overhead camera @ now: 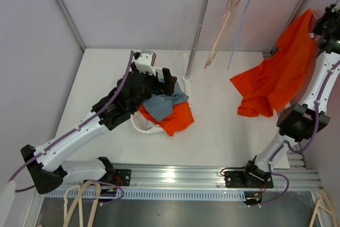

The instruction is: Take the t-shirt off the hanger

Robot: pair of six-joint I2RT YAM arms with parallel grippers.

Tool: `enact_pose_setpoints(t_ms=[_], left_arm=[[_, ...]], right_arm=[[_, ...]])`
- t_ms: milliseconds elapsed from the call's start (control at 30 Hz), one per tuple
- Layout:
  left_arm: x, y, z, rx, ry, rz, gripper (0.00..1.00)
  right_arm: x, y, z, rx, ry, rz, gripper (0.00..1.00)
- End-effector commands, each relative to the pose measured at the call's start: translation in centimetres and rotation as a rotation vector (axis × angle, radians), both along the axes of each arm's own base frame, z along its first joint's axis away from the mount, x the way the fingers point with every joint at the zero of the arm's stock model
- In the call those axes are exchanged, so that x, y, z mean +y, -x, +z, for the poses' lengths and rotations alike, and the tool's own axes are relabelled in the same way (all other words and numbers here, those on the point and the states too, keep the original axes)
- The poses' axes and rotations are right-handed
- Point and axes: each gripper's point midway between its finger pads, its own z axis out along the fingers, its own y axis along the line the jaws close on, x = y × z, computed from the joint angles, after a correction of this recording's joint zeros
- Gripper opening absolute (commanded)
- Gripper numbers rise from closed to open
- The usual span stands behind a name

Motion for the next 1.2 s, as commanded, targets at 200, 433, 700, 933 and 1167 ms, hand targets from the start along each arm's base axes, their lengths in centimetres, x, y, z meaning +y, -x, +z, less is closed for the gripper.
enact_pose_setpoints(t_ms=[200, 433, 700, 933, 1167], left_arm=[[0.2, 0.5, 1.9, -0.048, 0.012, -0.001, 0.99], [0.6, 0.8, 1.5, -0.056, 0.003, 0.000, 0.99], [0.8, 2.2, 1.7, -0.075, 0.015, -0.028, 1.00], [0.2, 4.3, 2.8, -0.189, -0.069, -0.023, 0.99], [-6.3, 9.7, 3.9, -0.403, -0.157, -0.154, 0.99]], right_arm=[[2.6, 1.2, 6.4, -0.164, 0.094, 0.027, 0.00], [5.7, 3.7, 10.8, -0.257, 0.170, 0.074, 0.00], [10.9, 7.2, 10.2, -0.276, 0.155, 0.128, 0.00], [11.7, 11.6, 5.2, -0.147, 0.023, 0.028, 0.00], [12.3, 17.8, 3.2, -0.179, -0.227, -0.241, 0.00]])
